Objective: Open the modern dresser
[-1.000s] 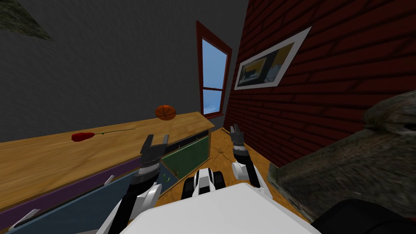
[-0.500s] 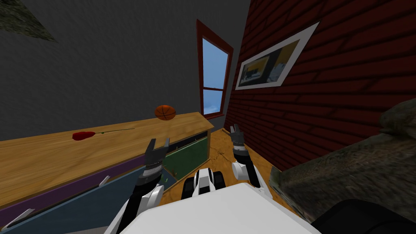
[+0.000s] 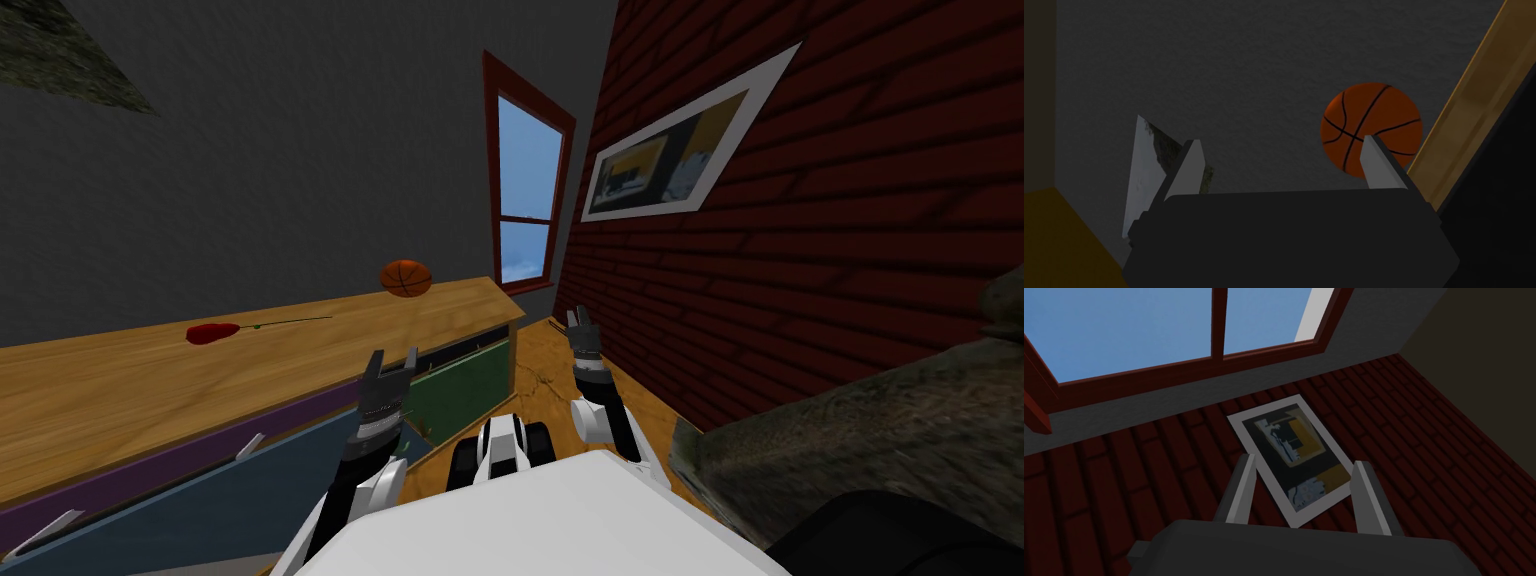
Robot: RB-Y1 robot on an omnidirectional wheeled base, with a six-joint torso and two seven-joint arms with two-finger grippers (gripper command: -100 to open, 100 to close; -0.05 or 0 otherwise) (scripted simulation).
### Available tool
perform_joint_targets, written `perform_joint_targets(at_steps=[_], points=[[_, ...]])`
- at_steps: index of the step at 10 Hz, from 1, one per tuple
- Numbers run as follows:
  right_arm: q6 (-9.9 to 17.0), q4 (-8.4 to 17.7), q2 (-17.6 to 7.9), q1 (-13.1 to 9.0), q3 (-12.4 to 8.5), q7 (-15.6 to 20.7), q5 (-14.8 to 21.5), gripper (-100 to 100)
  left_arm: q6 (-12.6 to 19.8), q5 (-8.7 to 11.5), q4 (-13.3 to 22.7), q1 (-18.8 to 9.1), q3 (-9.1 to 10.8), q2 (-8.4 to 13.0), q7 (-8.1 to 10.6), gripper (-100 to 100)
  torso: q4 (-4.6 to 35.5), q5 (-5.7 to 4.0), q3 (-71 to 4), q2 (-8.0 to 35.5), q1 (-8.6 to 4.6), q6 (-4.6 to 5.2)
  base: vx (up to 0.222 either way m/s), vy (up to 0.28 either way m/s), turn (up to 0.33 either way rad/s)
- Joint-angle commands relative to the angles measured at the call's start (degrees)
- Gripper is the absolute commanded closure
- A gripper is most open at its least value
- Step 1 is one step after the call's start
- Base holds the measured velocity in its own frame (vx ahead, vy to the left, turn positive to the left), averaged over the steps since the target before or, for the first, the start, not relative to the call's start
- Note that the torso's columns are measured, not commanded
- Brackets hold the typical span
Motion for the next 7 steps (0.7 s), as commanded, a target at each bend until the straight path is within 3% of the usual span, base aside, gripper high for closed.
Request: perform_joint_targets(at_steps=[1,7], points=[[0.0,0.0,0.0,0.0,0.0,0.0,0.0,0,-2.8,0.5,4.0,0.2,-0.14,-0.6,0.7,-100,-0.1,0.06,-0.1,-0.1,0.02,0.01,0.015,-0.046,0.038],[0.0,0.0,0.0,0.0,0.0,0.0,0.0,0,-7.2,1.3,10.3,-0.7,-0.07,-0.8,1.68,-100,-0.5,0.31,-0.3,-0.6,0.23,0.1,0.012,-0.034,0.027]])
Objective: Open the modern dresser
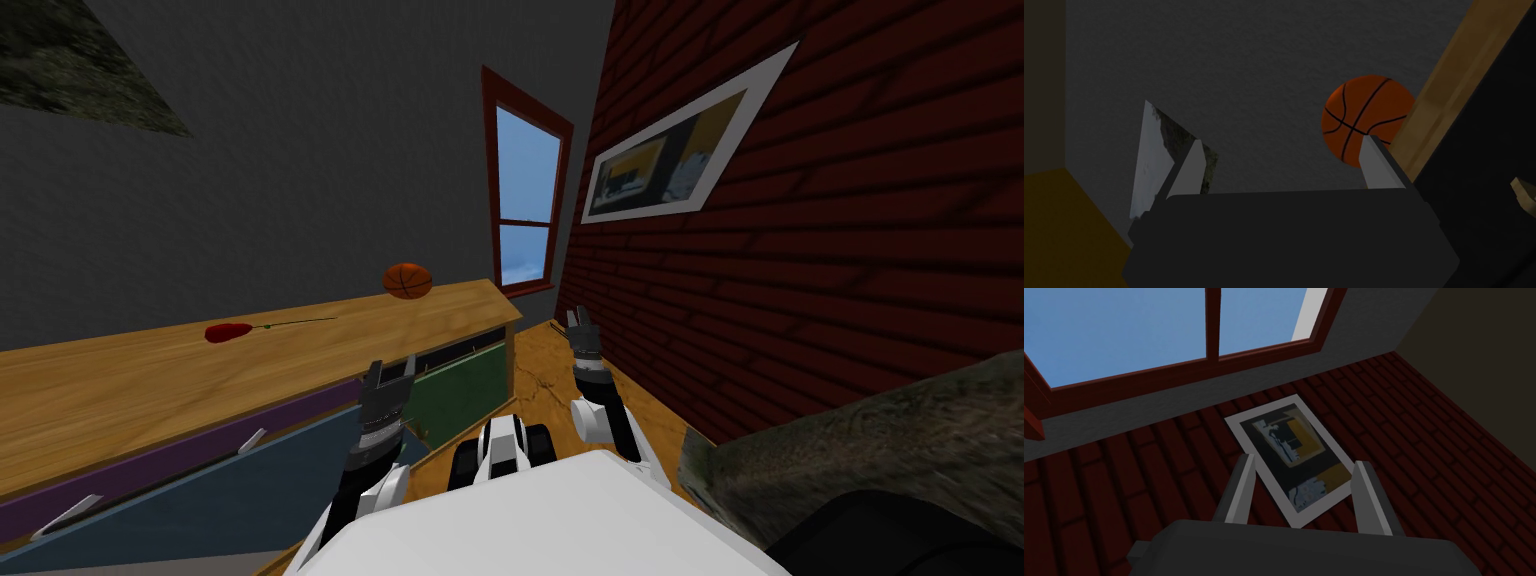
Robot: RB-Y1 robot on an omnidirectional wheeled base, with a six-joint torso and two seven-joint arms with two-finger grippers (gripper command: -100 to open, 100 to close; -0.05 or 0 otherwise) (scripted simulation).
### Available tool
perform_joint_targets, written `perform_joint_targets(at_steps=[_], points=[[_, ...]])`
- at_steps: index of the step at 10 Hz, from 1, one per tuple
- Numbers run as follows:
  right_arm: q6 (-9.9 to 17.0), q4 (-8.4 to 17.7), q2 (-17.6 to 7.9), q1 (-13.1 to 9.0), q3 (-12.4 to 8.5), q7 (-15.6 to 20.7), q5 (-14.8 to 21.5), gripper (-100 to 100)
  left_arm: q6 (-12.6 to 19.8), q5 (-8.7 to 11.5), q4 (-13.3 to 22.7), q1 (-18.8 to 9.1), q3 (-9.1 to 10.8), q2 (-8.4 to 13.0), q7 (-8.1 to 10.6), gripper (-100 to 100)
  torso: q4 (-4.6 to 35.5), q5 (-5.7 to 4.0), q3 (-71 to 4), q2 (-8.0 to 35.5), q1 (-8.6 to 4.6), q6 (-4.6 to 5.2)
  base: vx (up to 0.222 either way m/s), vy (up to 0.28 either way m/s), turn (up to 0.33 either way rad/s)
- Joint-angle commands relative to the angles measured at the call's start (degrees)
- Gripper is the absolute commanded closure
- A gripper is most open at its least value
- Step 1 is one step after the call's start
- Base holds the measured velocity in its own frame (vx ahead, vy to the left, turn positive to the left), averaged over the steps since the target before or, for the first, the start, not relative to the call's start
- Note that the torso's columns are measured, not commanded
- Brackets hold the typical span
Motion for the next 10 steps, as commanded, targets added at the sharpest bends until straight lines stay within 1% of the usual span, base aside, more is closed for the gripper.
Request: perform_joint_targets(at_steps=[1,2,3,4,5,7,9,10], points=[[0.0,0.0,0.0,0.0,0.0,0.0,0.0,0,-0.6,0.2,3.0,0.2,-0.29,0.0,0.38,-100,-0.1,0.04,0.0,0.0,0.04,-0.04,0.008,-0.029,0.013],[0.0,0.0,0.0,0.0,0.0,0.0,0.0,0,-1.8,0.4,4.5,0.0,-0.28,0.1,0.65,-100,0.0,0.04,0.0,0.0,0.05,-0.03,0.009,-0.036,0.023],[0.0,0.0,0.0,0.0,0.0,0.0,0.0,0,-1.8,0.4,4.8,0.0,-0.28,0.1,0.65,-100,0.0,0.01,0.0,0.0,0.07,-0.07,-0.002,-0.035,0.029],[0.0,0.0,0.0,0.0,0.0,0.0,0.0,0,-3.1,0.6,6.5,-0.3,-0.26,0.2,0.93,-100,0.2,-0.1,0.0,0.0,0.07,0.0,0.011,-0.028,0.029],[0.0,0.0,0.0,0.0,0.0,0.0,0.0,0,-3.1,0.6,6.7,-0.3,-0.26,0.2,0.93,-100,0.0,-0.02,0.0,-0.1,0.03,0.0,0.017,-0.022,0.013],[0.0,0.0,0.0,0.0,0.0,0.0,0.0,0,-5.7,1.1,10.0,-0.8,-0.22,0.3,1.52,-100,-0.1,0.08,0.0,0.0,0.06,-0.07,0.023,-0.041,0.03],[0.0,0.0,0.0,0.0,0.0,0.0,0.0,0,-5.7,1.1,10.7,-0.8,-0.22,0.3,1.52,-100,0.0,0.1,0.1,0.1,0.14,-0.08,0.01,-0.028,0.015],[0.0,0.0,0.0,0.0,0.0,0.0,0.0,0,-7.0,1.4,12.4,-1.1,-0.2,0.3,1.82,-100,0.1,0.04,0.1,0.1,0.16,-0.06,0.002,-0.026,0.033]])
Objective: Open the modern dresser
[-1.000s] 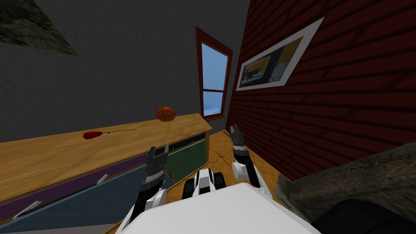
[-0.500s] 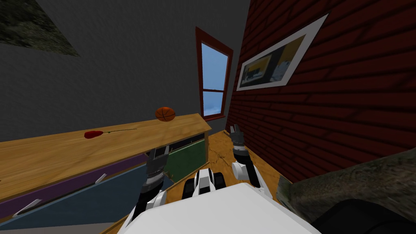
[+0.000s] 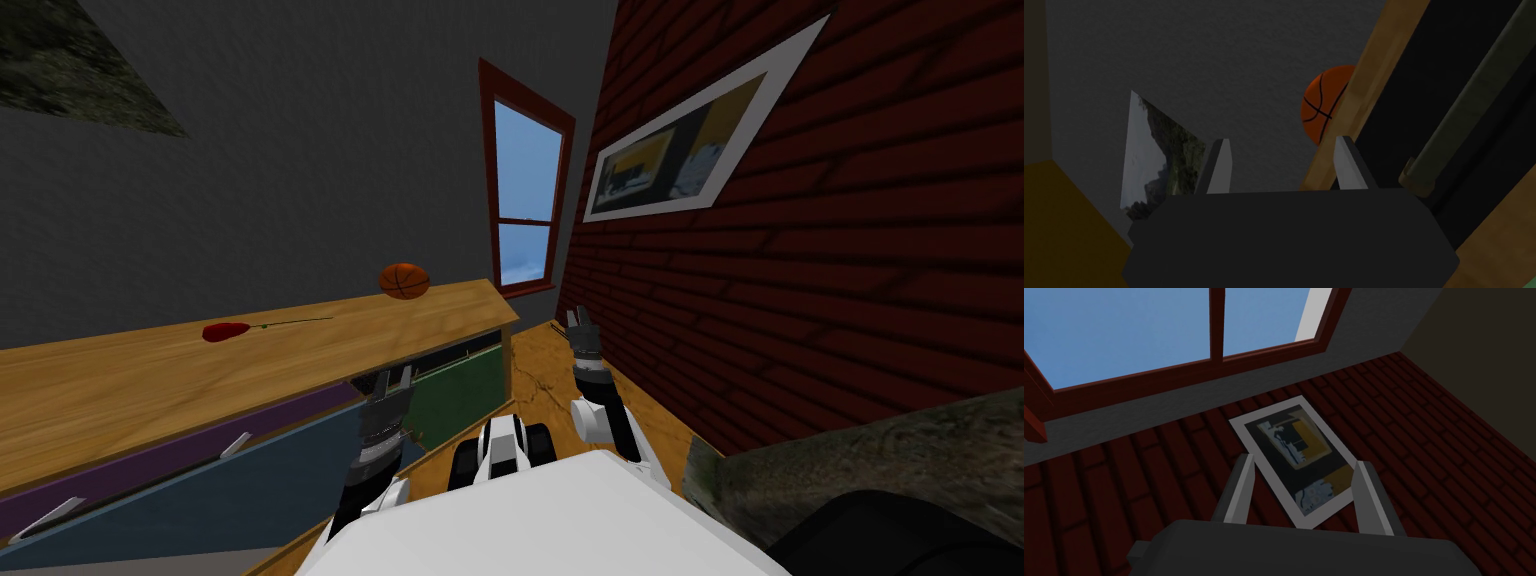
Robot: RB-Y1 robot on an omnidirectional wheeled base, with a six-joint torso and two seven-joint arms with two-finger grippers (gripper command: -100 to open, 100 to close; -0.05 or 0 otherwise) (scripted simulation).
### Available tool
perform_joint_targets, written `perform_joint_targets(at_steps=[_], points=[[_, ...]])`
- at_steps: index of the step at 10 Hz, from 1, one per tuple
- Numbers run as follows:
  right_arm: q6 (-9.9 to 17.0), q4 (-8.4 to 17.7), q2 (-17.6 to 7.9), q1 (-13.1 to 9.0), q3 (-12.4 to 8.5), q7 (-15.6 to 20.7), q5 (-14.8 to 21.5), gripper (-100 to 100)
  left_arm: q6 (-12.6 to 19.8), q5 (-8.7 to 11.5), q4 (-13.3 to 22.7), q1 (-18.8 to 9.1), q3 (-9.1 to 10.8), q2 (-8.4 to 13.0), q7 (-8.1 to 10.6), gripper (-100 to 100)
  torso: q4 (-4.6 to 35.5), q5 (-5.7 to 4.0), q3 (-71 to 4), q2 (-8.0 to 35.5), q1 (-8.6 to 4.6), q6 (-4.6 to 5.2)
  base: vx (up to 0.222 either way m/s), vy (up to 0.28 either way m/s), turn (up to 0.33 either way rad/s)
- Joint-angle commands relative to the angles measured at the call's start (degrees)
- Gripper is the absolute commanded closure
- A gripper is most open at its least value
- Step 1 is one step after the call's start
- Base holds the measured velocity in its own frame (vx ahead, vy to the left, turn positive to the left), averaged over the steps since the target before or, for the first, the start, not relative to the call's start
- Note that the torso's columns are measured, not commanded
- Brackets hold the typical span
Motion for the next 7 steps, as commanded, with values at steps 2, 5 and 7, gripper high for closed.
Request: perform_joint_targets(at_steps=[2,5,7], points=[[0.0,0.0,0.0,0.0,0.0,0.0,0.0,0,-1.8,0.6,5.2,-0.4,-0.07,0.0,0.71,-100,0.1,-0.14,-0.1,-0.1,-0.31,0.13,0.015,-0.037,0.043],[0.0,0.0,0.0,0.0,0.0,0.0,0.0,0,-3.1,0.8,7.3,-0.7,-0.05,-0.2,1.01,-100,0.2,-0.21,-0.1,0.0,-0.36,0.1,0.01,-0.023,0.014],[0.0,0.0,0.0,0.0,0.0,0.0,0.0,0,-5.7,1.3,10.6,-1.2,-0.01,-0.8,1.57,-100,0.3,-0.3,0.0,0.1,-0.45,0.09,0.016,-0.048,0.025]])
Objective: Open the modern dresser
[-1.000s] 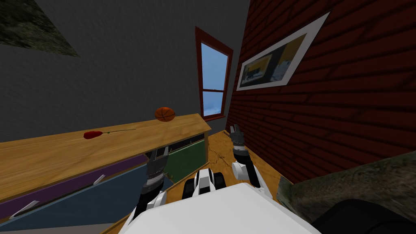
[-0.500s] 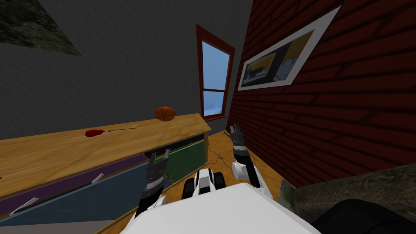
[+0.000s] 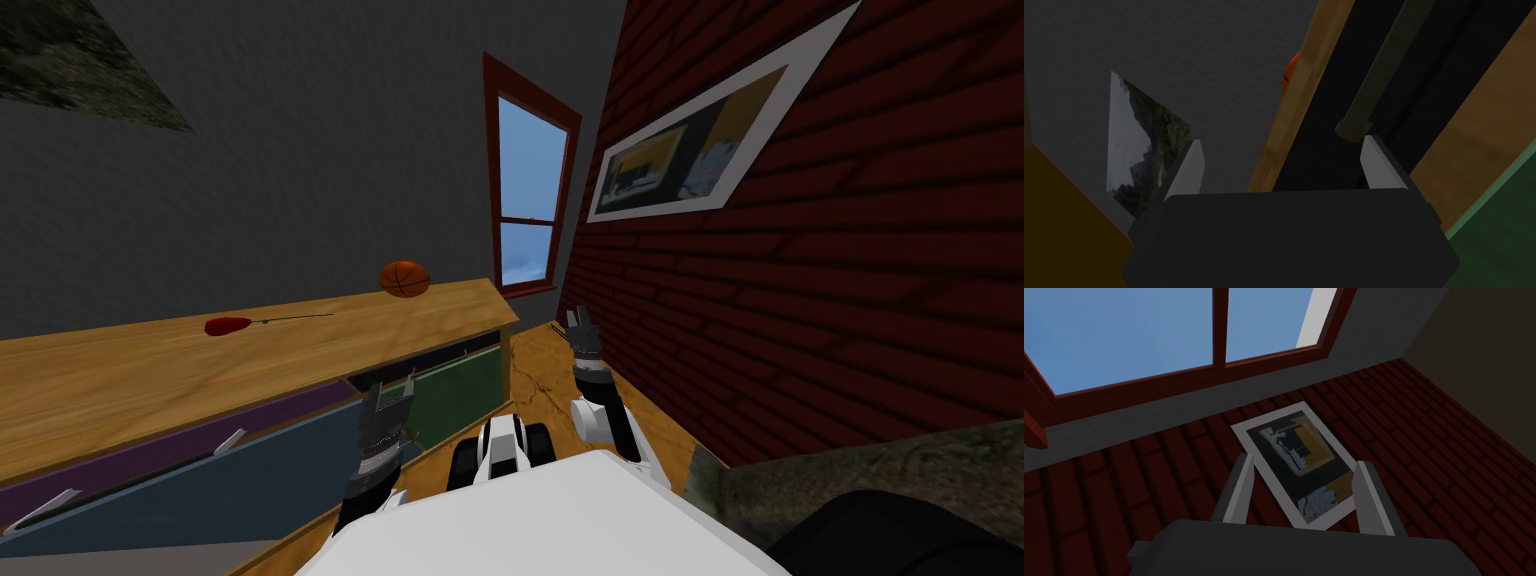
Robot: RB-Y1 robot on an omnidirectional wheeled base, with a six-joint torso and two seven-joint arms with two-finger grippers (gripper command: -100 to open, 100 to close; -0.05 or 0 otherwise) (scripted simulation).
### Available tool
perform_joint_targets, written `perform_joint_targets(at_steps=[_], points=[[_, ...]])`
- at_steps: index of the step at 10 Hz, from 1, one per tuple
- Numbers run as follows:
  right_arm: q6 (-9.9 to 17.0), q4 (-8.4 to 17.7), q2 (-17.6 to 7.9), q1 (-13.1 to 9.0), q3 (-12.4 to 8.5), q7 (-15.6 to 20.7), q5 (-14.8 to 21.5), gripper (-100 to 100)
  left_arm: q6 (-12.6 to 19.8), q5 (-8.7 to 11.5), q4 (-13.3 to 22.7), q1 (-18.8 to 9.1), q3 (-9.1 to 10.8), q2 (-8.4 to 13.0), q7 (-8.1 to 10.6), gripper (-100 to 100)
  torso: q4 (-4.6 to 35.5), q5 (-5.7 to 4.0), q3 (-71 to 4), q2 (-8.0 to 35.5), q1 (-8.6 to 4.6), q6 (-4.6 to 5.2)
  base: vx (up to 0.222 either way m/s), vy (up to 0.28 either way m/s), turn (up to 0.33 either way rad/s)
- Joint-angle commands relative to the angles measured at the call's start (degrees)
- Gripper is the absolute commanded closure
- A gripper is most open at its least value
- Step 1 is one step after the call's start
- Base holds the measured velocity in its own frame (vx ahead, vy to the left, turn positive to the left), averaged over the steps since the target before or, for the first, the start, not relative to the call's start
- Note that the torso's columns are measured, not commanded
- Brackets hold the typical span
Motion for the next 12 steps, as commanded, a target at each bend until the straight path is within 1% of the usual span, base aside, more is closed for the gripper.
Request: perform_joint_targets(at_steps=[1,3,5,6,7,8,9,10,11,12], points=[[0.0,0.0,0.0,0.0,0.0,0.0,0.0,0,-1.7,0.2,3.4,-0.2,-0.35,-0.7,0.35,-100,0.1,-0.13,0.1,0.2,-0.07,-0.1,0.022,-0.044,0.014],[0.0,0.0,0.0,0.0,0.0,0.0,0.0,0,-3.9,0.6,6.8,-0.7,-0.32,-1.6,0.84,-100,0.3,-0.16,0.2,0.5,0.05,-0.19,0.018,-0.04,0.031],[0.0,0.0,0.0,0.0,0.0,0.0,0.0,0,-5.6,0.9,9.4,-1.0,-0.29,-2.8,1.22,-100,0.3,-0.21,0.3,0.6,-0.02,-0.22,0.017,-0.043,0.03],[0.0,0.0,0.0,0.0,0.0,0.0,0.0,0,-6.2,1.0,10.3,-1.1,-0.28,-3.4,1.35,-100,0.3,-0.21,0.3,0.6,0.0,-0.22,0.006,-0.034,0.02],[0.0,0.0,0.0,0.0,0.0,0.0,0.0,0,-5.8,0.9,9.6,-1.0,-0.33,-3.0,1.23,-100,0.3,-0.2,0.3,0.6,0.01,-0.22,0.002,-0.017,0.004],[0.0,0.0,0.0,0.0,0.0,0.0,0.0,0,-6.1,0.6,12.7,-3.9,1.79,-2.8,1.0,-100,0.3,-0.19,0.3,0.6,0.06,-0.22,-0.075,0.01,-0.143],[0.0,0.0,0.0,0.0,0.0,0.0,0.0,0,-6.1,0.6,14.3,-5.5,1.79,-2.8,1.0,-100,0.4,-0.17,0.4,0.7,0.12,-0.19,-0.095,0.004,-0.054],[0.0,0.0,0.0,0.0,0.0,0.0,0.0,0,-6.2,0.4,16.4,-7.4,3.92,-2.4,0.74,-100,0.4,-0.18,0.4,0.7,0.04,-0.24,-0.128,0.015,-0.089],[0.0,0.0,0.0,0.0,0.0,0.0,0.0,0,-6.2,0.4,18.4,-9.4,3.92,-2.4,0.74,-100,0.4,-0.2,0.4,0.7,0.03,-0.22,-0.111,0.01,-0.054],[0.0,0.0,0.0,0.0,0.0,0.0,0.0,0,-6.2,0.4,18.7,-9.9,3.92,-2.4,0.74,-100,0.3,-0.2,0.3,0.6,-0.01,-0.24,-0.05,0.0,0.011]])
